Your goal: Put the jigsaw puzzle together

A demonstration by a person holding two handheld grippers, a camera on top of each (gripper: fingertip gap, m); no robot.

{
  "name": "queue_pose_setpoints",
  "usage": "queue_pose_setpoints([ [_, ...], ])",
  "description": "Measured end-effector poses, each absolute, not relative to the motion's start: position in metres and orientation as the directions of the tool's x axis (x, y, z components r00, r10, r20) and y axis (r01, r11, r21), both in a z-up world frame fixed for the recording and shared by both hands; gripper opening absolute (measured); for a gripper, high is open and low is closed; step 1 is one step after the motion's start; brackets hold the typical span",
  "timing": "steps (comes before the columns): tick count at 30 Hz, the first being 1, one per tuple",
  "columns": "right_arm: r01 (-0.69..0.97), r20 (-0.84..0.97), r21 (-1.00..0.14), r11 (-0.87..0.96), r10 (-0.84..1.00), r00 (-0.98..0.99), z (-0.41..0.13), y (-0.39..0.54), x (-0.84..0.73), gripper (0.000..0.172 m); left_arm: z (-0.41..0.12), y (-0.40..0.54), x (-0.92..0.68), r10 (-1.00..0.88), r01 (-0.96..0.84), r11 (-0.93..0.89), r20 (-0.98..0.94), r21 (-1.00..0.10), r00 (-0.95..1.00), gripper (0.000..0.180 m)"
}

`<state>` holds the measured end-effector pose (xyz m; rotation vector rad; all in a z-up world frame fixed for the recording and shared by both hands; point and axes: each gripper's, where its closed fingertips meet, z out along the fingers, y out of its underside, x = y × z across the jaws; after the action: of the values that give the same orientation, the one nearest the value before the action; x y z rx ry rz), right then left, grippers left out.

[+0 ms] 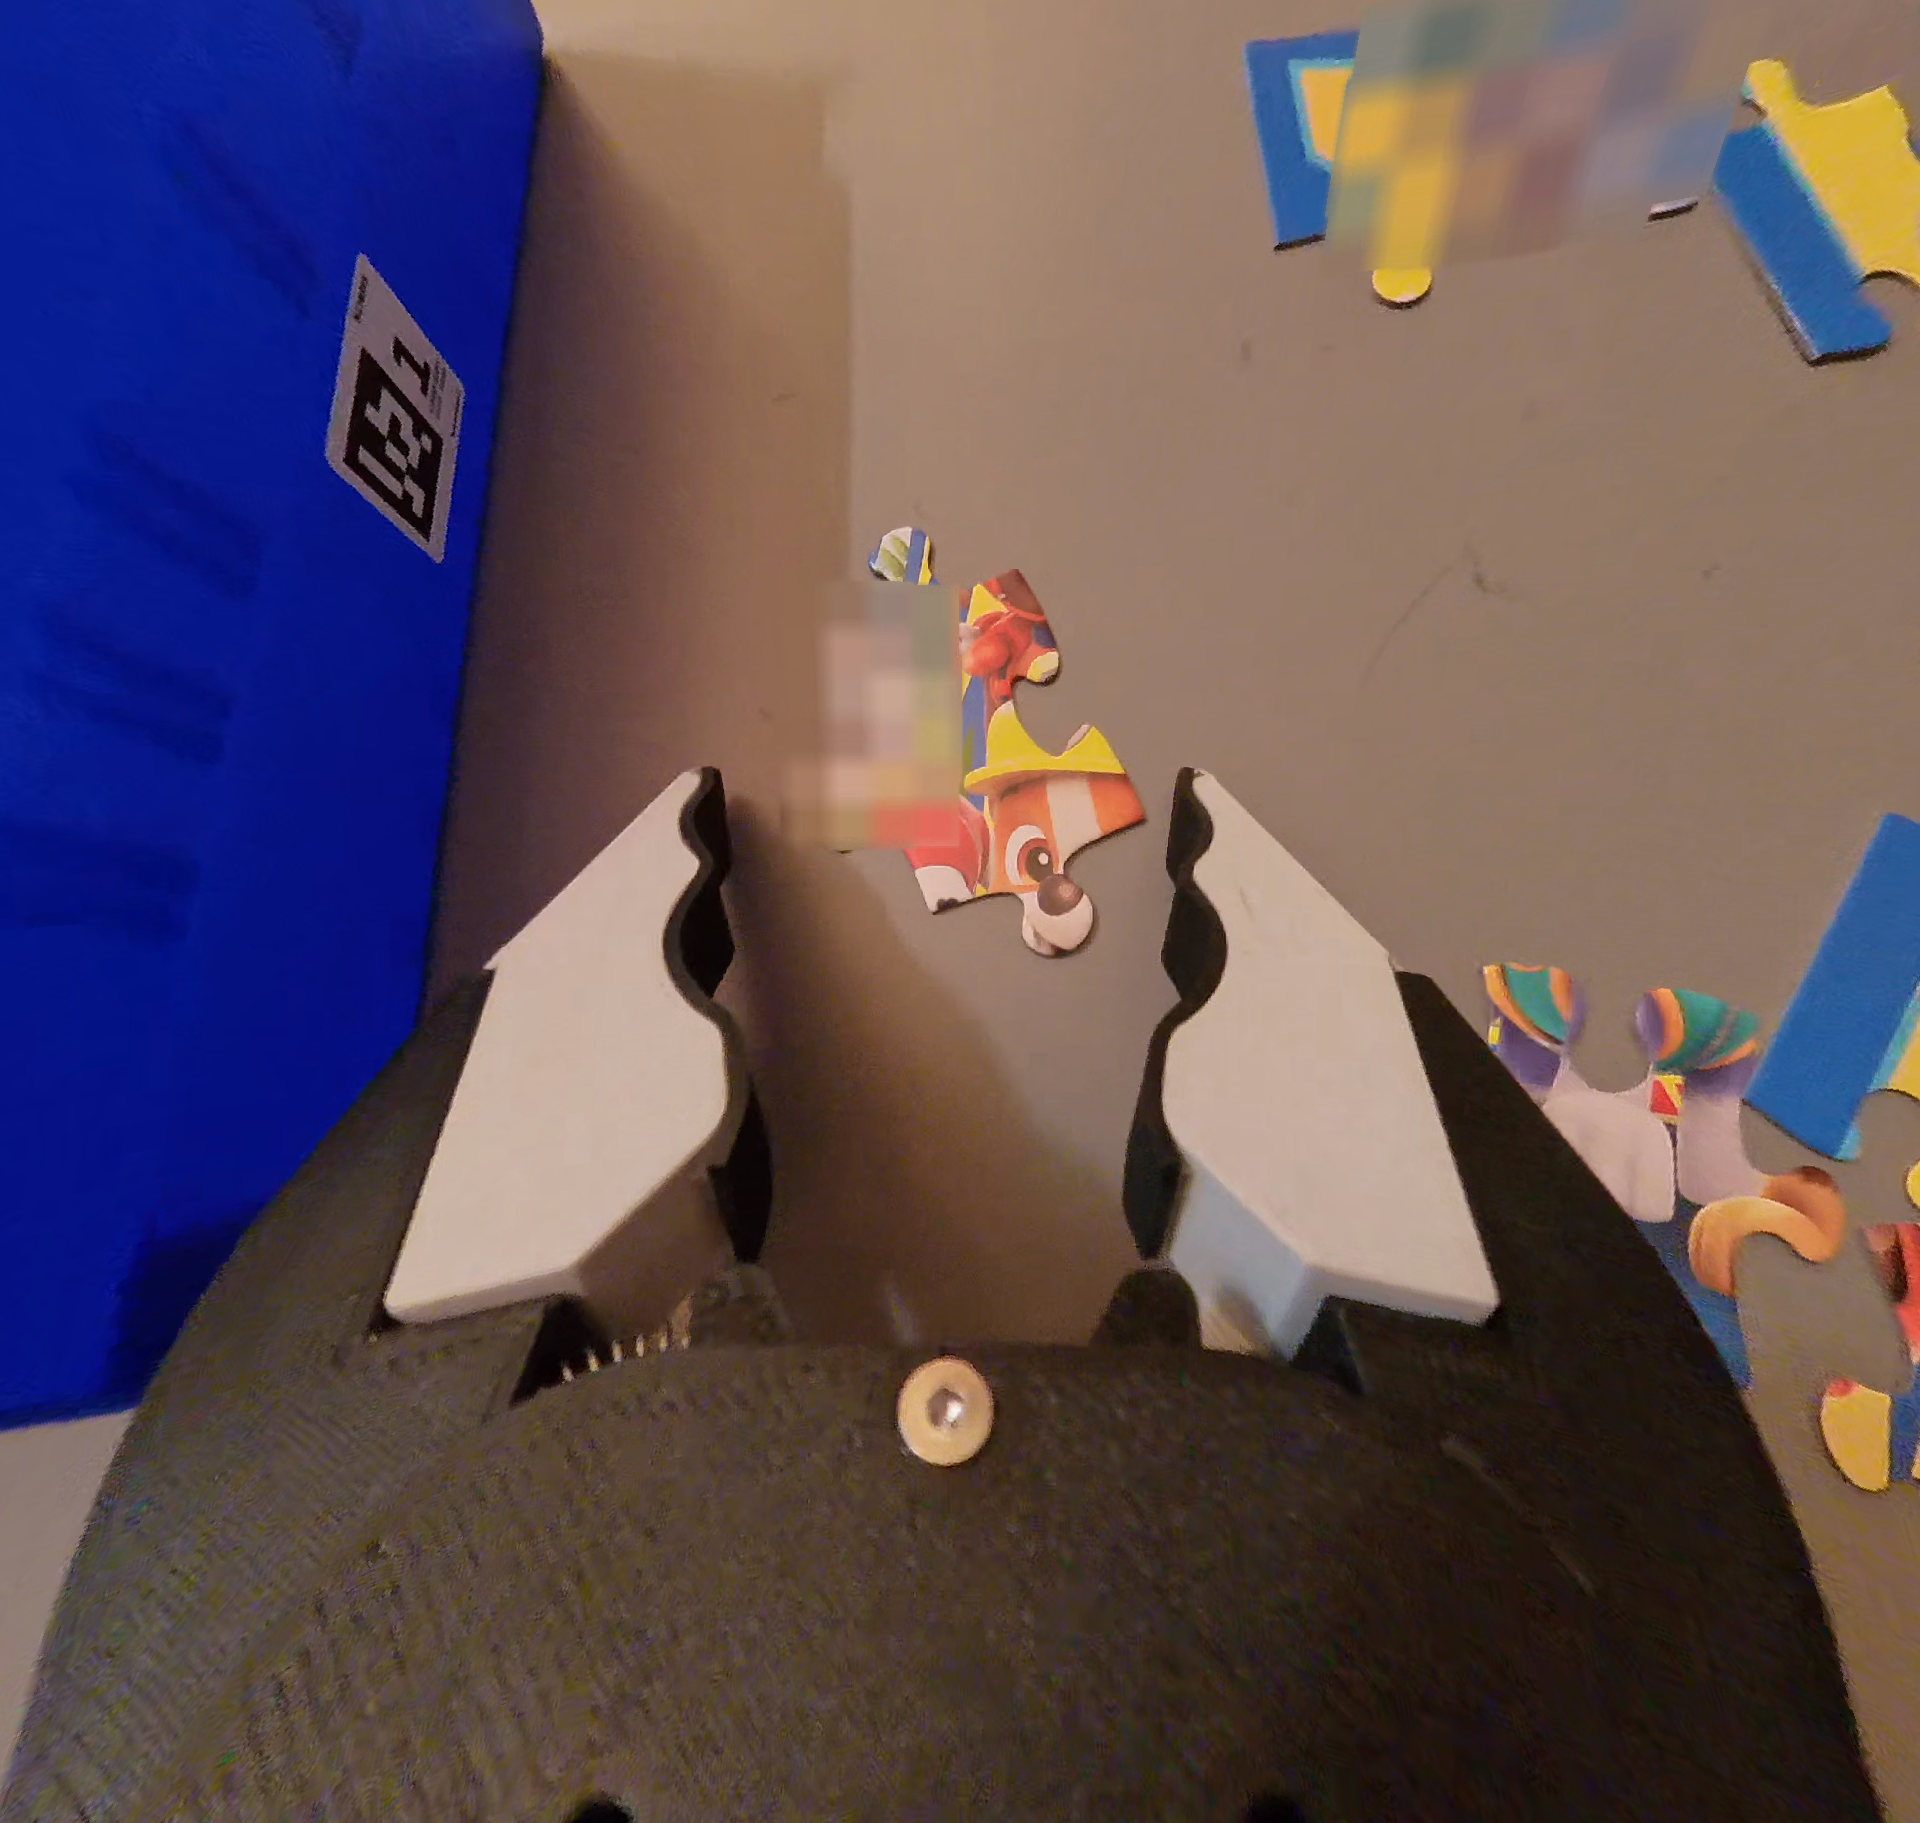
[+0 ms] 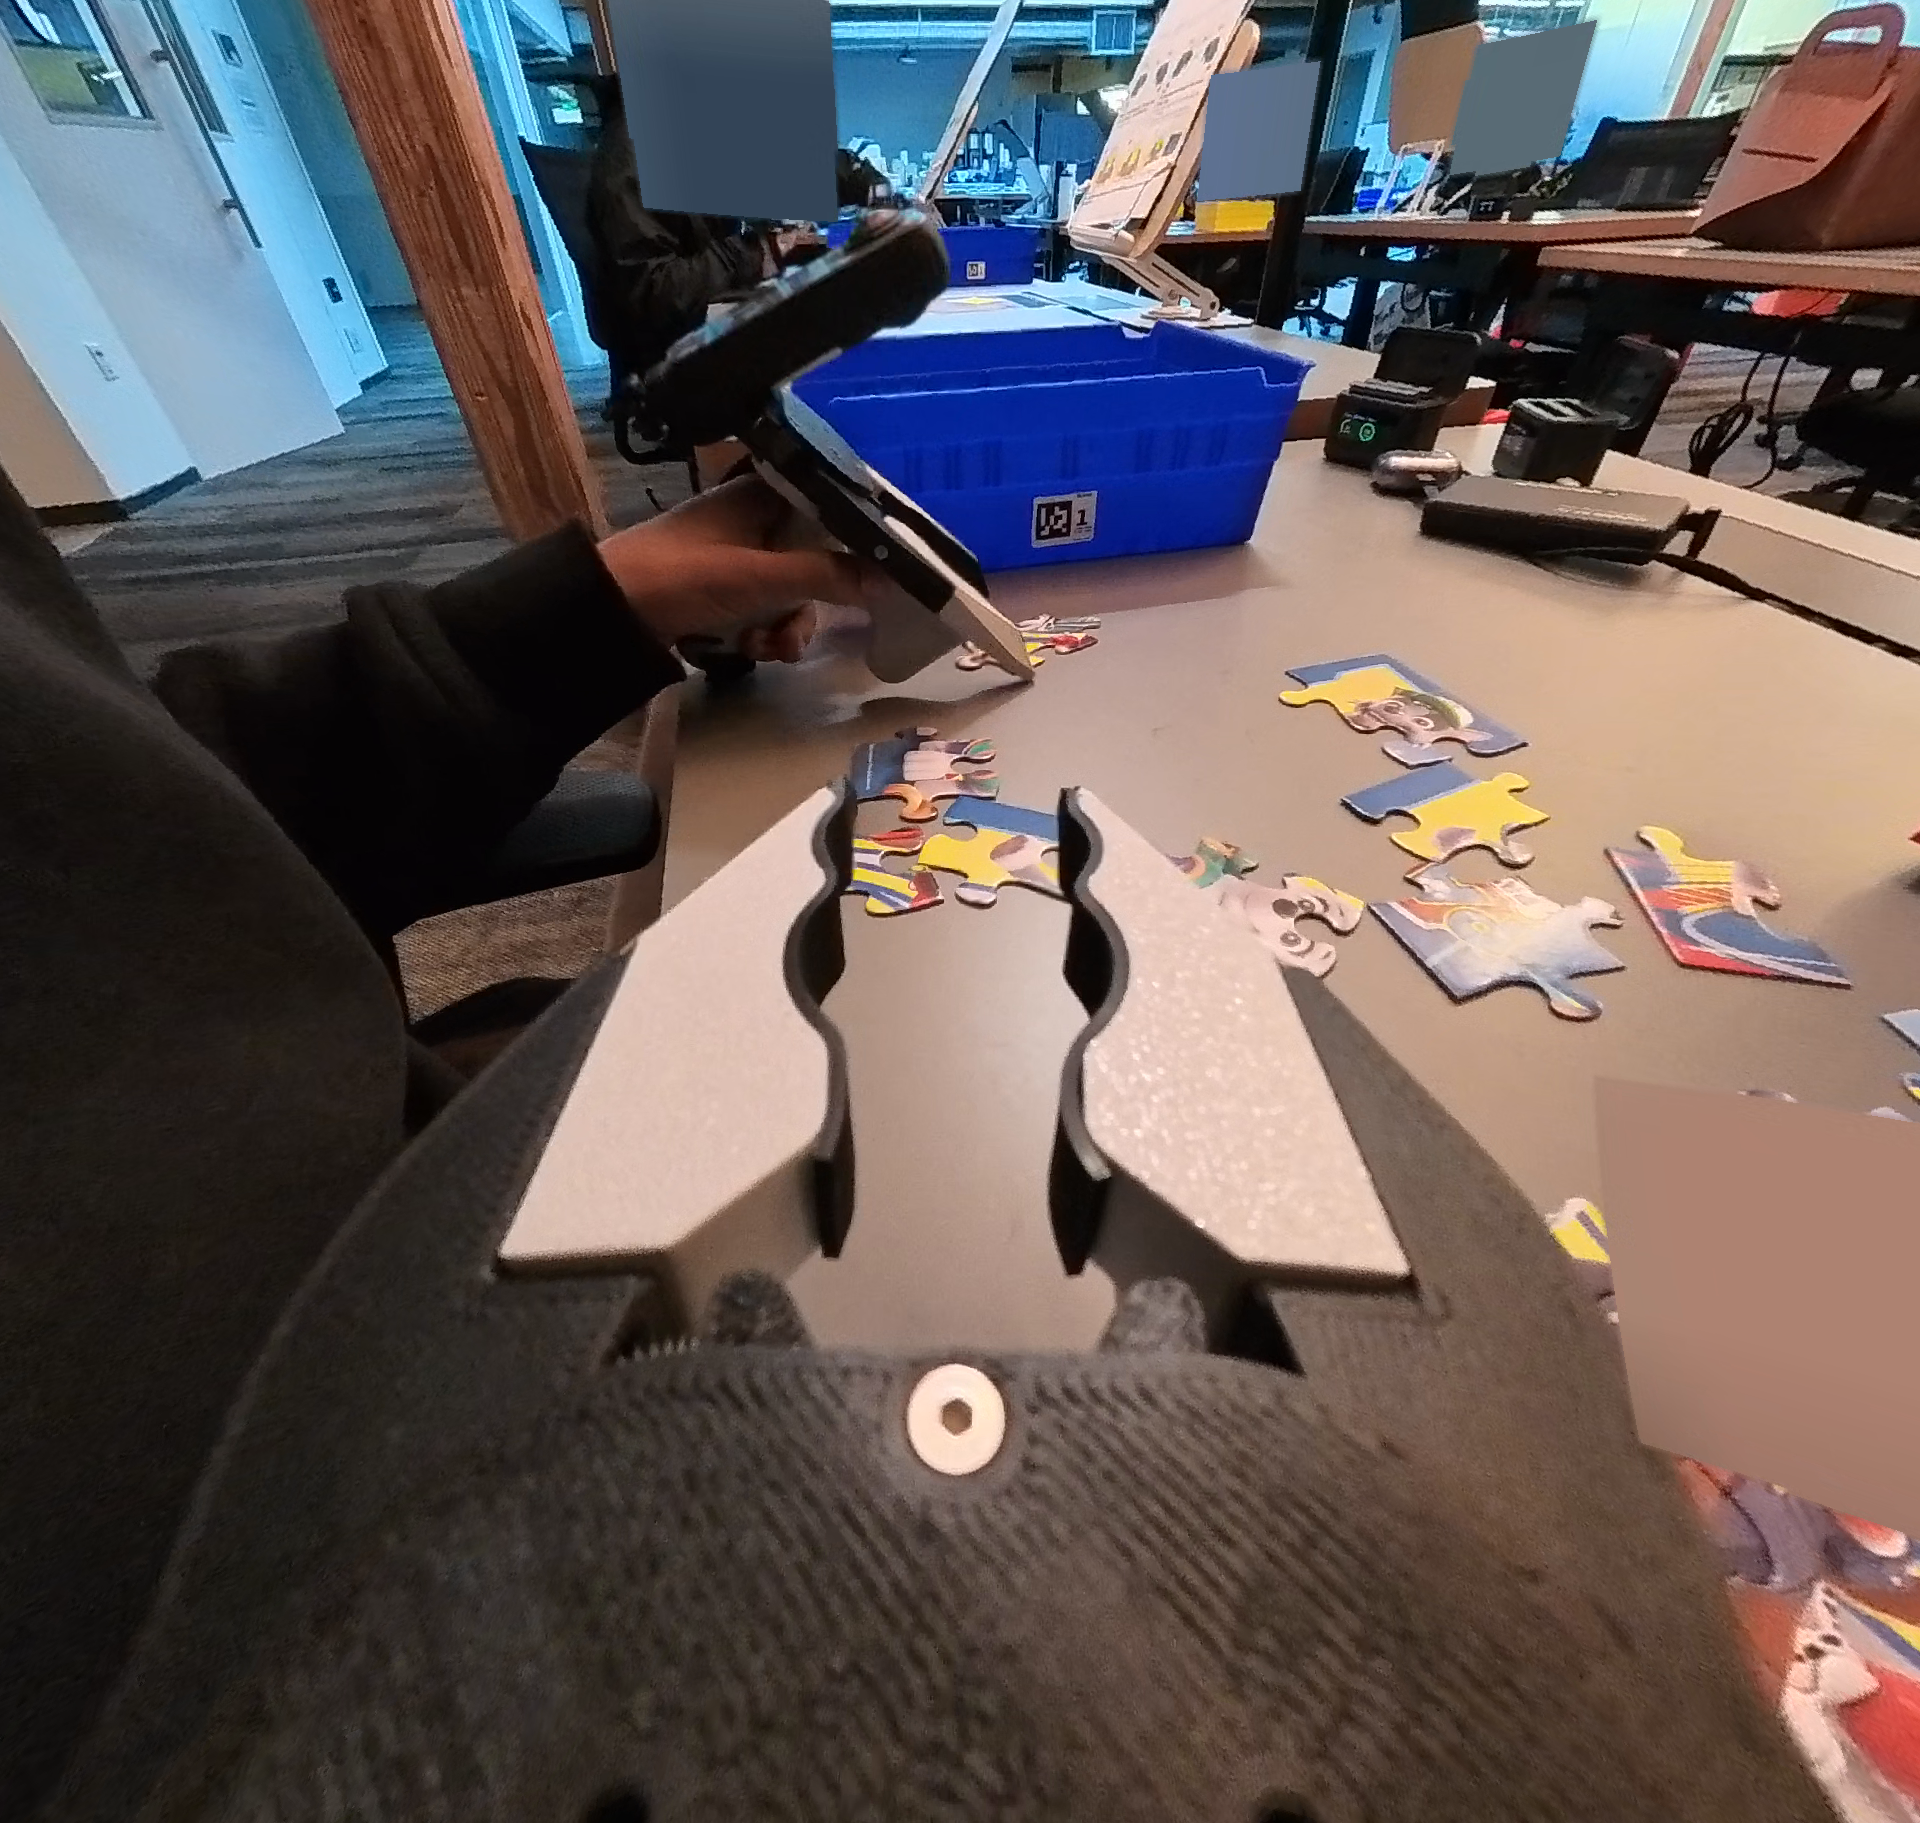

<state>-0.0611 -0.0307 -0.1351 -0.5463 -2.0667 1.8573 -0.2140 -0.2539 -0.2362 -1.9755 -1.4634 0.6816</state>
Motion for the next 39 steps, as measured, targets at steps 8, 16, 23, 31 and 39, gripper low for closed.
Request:
queue_pose_setpoints([
  [8,0.090,-0.047,-0.994,0.069,0.471,-0.881,-0.134,-0.033,-0.062,0.037,-0.238,-0.252,-0.207,0.953,0.676,-0.212,0.002,-0.705,0.302,0.063],
  [16,0.069,-0.020,-0.994,0.087,0.473,-0.881,-0.132,-0.038,-0.062,0.037,-0.228,-0.239,-0.203,0.927,0.608,-0.269,-0.028,-0.747,0.375,0.062],
  [23,0.064,-0.014,-0.994,0.088,0.480,-0.877,-0.130,-0.036,-0.063,0.037,-0.213,-0.215,-0.199,0.882,0.505,-0.385,-0.147,-0.772,0.447,0.045],
  [31,0.066,-0.018,-0.994,0.081,0.494,-0.869,-0.130,-0.027,-0.062,0.037,-0.215,-0.208,-0.194,0.816,0.519,-0.359,0.009,-0.776,0.578,0.053],
  [39,0.061,-0.028,-0.997,0.051,0.496,-0.868,-0.126,-0.021,-0.058,0.036,-0.218,-0.235,-0.203,0.592,0.420,-0.677,-0.109,-0.604,0.798,0.041],
])
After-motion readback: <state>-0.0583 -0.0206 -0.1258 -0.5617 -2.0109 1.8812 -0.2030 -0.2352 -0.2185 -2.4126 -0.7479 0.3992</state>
